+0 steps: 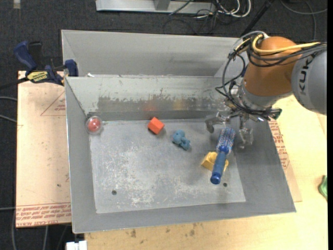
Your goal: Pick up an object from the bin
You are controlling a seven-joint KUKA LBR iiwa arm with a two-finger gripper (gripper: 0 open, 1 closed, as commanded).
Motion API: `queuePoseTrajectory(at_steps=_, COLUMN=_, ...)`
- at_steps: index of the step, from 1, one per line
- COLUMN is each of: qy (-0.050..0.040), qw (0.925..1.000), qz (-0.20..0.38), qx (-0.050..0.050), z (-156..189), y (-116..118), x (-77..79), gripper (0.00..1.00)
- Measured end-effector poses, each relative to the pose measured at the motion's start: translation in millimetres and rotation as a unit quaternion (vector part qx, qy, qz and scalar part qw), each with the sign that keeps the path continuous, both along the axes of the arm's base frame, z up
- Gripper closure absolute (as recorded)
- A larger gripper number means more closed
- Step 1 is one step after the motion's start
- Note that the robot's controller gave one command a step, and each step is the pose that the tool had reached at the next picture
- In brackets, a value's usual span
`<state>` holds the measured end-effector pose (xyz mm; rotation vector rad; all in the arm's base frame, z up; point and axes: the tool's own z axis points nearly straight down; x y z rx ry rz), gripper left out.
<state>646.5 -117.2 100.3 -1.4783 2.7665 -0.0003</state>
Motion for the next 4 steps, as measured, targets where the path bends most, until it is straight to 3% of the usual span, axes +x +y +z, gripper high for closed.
queuePoseTrajectory(at_steps=1, qy=0.0012, qw=0.9896, qz=0.144, qx=0.002, z=-30.4, y=13.2, x=-7.6, gripper=0.0)
queuePoseTrajectory(at_steps=2, qy=0.0001, qw=0.9899, qz=0.142, qx=0.004, z=-30.0, y=15.0, x=-6.8, gripper=0.0)
queuePoseTrajectory(at_steps=3, qy=0.0, qw=0.99, qz=0.141, qx=0.004, z=-29.9, y=14.2, x=-6.8, gripper=1.0)
queuePoseTrajectory(at_steps=4, qy=0.0007, qw=0.9902, qz=0.14, qx=0.001, z=-27.4, y=15.6, x=-6.2, gripper=1.0)
